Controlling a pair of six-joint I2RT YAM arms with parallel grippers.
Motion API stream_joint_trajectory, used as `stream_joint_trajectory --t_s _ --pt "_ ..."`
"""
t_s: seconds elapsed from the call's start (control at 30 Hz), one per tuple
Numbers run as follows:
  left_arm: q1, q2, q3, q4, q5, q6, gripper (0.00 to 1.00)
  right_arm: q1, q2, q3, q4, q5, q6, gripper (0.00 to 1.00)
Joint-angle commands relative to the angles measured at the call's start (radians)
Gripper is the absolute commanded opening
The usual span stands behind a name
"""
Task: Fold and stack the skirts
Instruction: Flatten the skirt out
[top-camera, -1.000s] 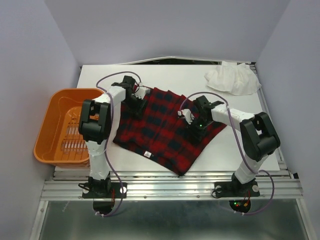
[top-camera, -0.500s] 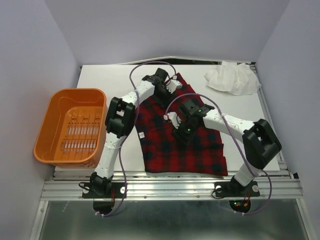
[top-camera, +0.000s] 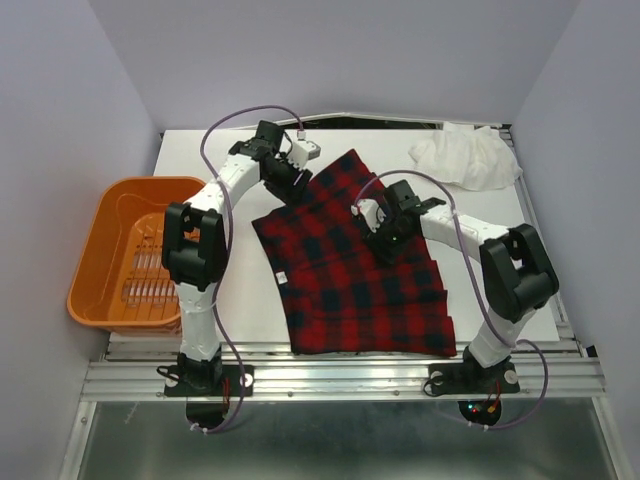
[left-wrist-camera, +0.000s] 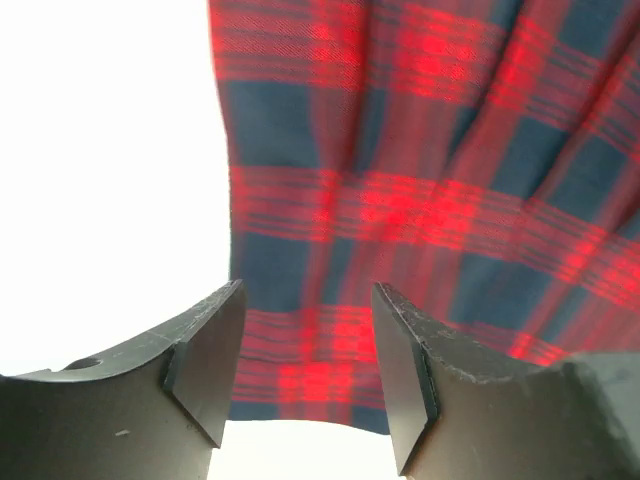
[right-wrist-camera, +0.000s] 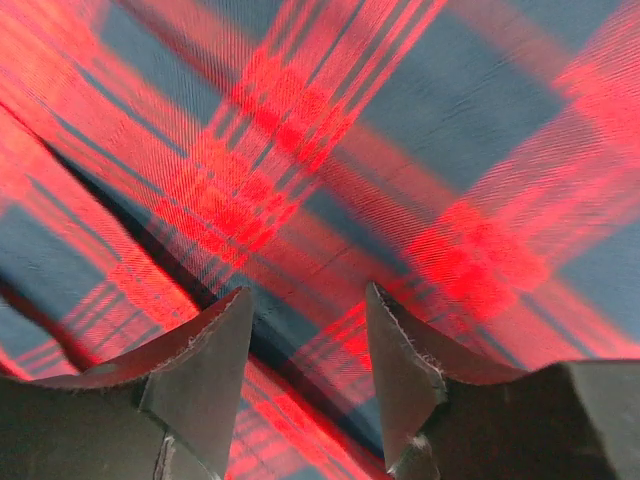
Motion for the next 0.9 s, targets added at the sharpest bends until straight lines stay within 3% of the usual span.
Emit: stream_joint_trajectory --t_s 0.0,0.2,0.33,0.5,0.63,0.87 --pt "-0.017 -0.058 -0.110 -0.003 0.067 -0.020 0.63 0.006 0.060 -0.036 0.035 -0.022 -0.021 0.54" --pt "-0.002 -0.050 -0.190 -0.002 0.109 -0.054 0.54 0.042 0.082 -0.090 0.032 -0.074 0.043 0.53" --pt "0.000 0.079 -0.158 0.001 0.092 -0.055 0.50 0.116 0.091 -0.103 0.012 -0.140 0.109 0.53" --pt "0.008 0.279 0.075 -0.058 0.070 -0.055 0.47 0.196 0.123 -0.087 0.007 -0.220 0.198 0.53" --pt "0.008 0.315 0.169 -0.098 0.072 -0.055 0.47 0.205 0.123 -0.079 -0.001 -0.242 0.217 0.53" --pt "0.005 0.142 -0.122 -0.045 0.149 -0.019 0.43 0.205 0.027 -0.168 -0.036 -0.226 0.157 0.51"
